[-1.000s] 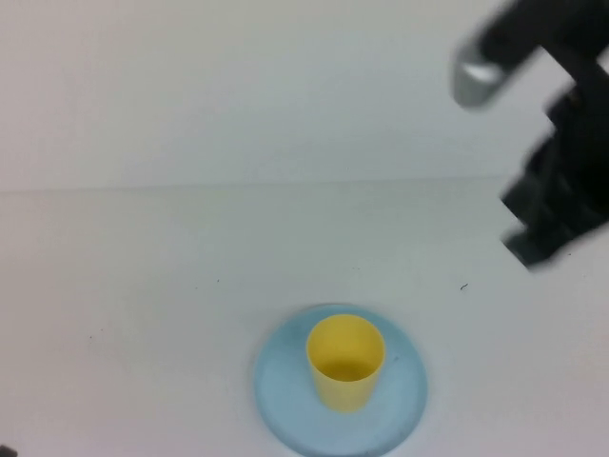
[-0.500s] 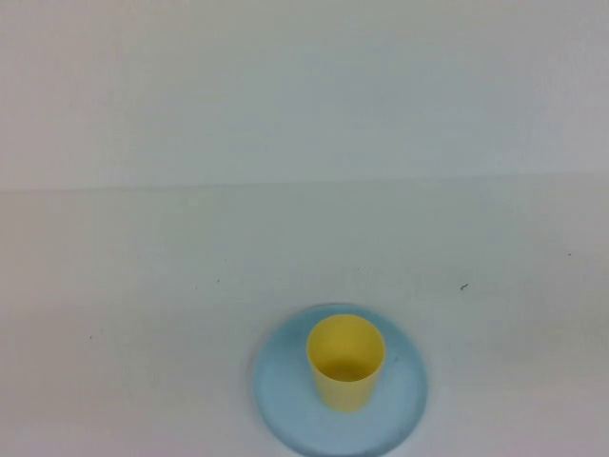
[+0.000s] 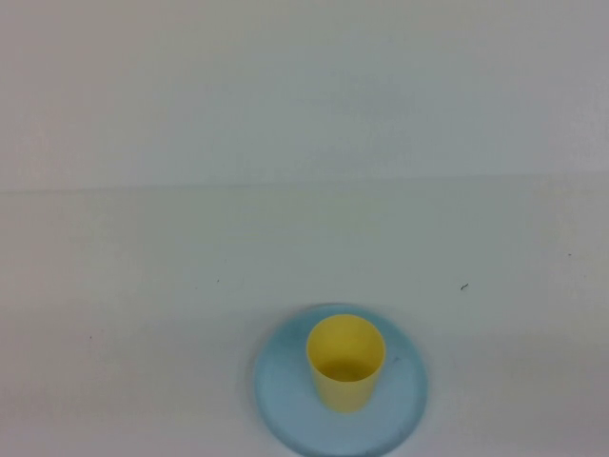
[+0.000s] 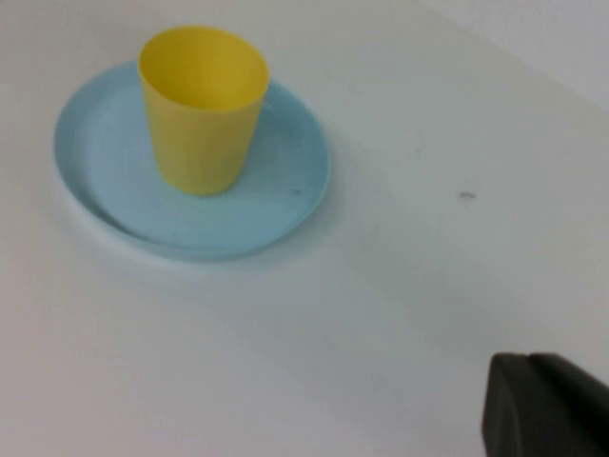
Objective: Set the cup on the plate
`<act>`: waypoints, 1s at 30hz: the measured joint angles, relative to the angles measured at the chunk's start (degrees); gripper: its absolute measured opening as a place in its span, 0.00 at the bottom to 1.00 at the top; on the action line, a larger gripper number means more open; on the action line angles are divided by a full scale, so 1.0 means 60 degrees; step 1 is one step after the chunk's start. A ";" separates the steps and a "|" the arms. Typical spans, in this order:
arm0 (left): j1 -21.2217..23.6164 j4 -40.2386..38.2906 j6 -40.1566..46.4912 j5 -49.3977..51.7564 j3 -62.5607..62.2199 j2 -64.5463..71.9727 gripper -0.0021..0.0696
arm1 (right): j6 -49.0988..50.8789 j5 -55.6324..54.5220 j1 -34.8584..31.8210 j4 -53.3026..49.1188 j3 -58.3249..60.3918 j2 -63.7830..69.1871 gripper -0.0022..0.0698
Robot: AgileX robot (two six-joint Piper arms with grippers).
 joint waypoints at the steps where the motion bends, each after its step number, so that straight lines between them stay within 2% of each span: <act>1: 0.0000 0.0000 0.0000 -0.0100 0.0070 0.0000 0.03 | 0.0000 -0.0182 0.0000 -0.0071 0.0048 0.0000 0.03; 18: 0.0000 -0.0016 0.0000 -0.0227 0.0161 0.0000 0.03 | 0.0000 -0.0435 0.0000 -0.0275 0.0061 -0.0006 0.03; 30: 0.0000 -0.0016 0.0000 0.0363 0.0485 0.0000 0.03 | 0.0000 -0.0435 0.0000 -0.0280 0.0061 -0.0006 0.03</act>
